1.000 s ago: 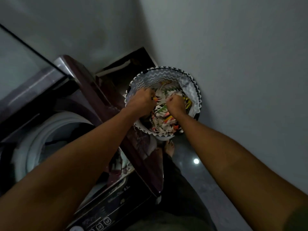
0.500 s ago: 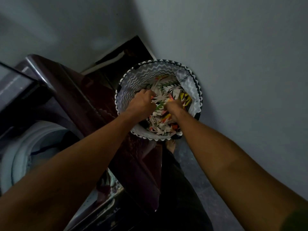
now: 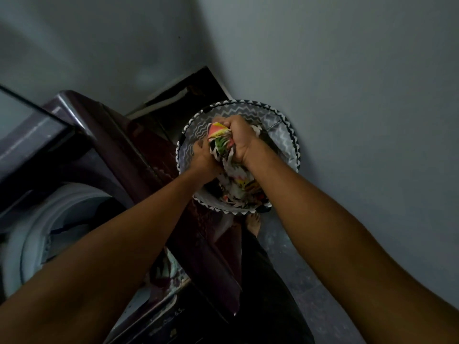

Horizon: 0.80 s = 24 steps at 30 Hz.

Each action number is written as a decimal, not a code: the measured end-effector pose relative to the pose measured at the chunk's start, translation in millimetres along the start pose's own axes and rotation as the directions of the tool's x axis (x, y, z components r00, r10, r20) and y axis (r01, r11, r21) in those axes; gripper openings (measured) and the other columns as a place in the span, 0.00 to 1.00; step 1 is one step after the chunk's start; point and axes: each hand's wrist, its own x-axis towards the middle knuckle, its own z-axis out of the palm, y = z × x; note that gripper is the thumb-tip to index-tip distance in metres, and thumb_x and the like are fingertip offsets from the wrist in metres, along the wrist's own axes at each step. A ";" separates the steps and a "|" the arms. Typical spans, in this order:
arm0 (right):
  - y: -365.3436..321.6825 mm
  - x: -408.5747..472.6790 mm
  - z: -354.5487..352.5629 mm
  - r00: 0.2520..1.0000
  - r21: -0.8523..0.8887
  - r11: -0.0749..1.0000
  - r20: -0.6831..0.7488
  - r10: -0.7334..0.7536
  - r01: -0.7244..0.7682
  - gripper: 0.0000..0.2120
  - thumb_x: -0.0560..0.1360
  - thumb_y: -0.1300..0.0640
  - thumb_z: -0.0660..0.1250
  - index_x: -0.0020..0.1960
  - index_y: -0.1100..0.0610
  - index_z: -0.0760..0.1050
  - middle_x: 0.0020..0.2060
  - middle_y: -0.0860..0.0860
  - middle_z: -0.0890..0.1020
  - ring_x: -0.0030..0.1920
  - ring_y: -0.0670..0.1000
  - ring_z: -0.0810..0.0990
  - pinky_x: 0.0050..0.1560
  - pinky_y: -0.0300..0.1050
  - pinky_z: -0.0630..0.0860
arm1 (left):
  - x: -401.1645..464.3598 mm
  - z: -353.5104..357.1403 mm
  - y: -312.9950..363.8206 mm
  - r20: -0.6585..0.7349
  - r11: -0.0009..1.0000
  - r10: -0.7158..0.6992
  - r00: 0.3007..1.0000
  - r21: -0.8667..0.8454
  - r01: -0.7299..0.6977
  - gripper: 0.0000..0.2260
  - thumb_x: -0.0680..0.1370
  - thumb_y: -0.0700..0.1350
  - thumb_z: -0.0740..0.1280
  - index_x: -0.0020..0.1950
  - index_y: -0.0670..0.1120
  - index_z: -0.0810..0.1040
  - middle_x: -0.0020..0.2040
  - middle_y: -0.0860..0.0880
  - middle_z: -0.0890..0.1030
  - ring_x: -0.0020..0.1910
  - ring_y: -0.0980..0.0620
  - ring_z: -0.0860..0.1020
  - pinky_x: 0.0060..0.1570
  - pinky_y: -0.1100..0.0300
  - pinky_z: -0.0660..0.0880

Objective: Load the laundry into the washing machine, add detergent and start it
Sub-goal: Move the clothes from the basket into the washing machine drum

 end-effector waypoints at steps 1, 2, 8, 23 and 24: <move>-0.8 -5.1 6.8 0.998 -0.001 1.000 0.055 -0.009 0.009 0.13 0.63 0.66 0.52 0.22 0.54 0.63 0.23 0.49 0.66 0.25 0.47 0.66 0.34 0.41 0.67 | -1.2 -1.4 -0.3 0.001 0.991 -0.008 1.000 -0.131 0.008 0.31 0.66 0.54 0.75 0.67 0.47 0.74 0.65 0.44 0.76 0.62 0.44 0.75 0.64 0.46 0.73; -1.9 -8.3 9.0 0.998 -0.029 1.000 0.056 -0.003 0.005 0.17 0.66 0.66 0.51 0.21 0.54 0.65 0.23 0.49 0.67 0.26 0.47 0.66 0.37 0.41 0.68 | -6.3 -5.1 5.6 0.003 0.972 -0.025 1.000 -0.234 0.025 0.24 0.69 0.49 0.74 0.63 0.45 0.77 0.61 0.43 0.79 0.58 0.45 0.77 0.61 0.48 0.75; -6.0 -27.3 -2.9 0.968 -0.367 0.926 -0.249 -0.006 -0.088 0.21 0.81 0.48 0.56 0.54 0.60 0.82 0.43 0.59 0.86 0.43 0.58 0.84 0.43 0.51 0.83 | -23.2 -43.1 30.2 -0.132 0.762 -0.244 0.961 -0.639 0.106 0.08 0.72 0.39 0.68 0.47 0.48 0.84 0.45 0.43 0.85 0.47 0.40 0.84 0.43 0.44 0.82; 30.3 -106.9 62.0 0.915 -0.621 0.750 -0.129 -0.383 0.227 0.16 0.80 0.63 0.53 0.35 0.62 0.70 0.27 0.56 0.76 0.31 0.54 0.76 0.39 0.45 0.75 | -121.1 -86.0 26.3 -0.239 0.915 0.114 0.964 -0.354 -0.195 0.31 0.72 0.51 0.73 0.71 0.50 0.64 0.64 0.46 0.69 0.60 0.48 0.73 0.63 0.50 0.74; 35.1 -104.3 64.9 0.894 -0.693 0.663 -0.060 -0.445 0.284 0.15 0.79 0.62 0.55 0.34 0.62 0.70 0.29 0.57 0.74 0.31 0.55 0.75 0.39 0.44 0.75 | -128.6 -92.2 26.6 -0.182 0.869 0.072 0.981 -0.470 -0.151 0.33 0.73 0.51 0.73 0.74 0.51 0.61 0.65 0.48 0.71 0.60 0.48 0.74 0.62 0.49 0.75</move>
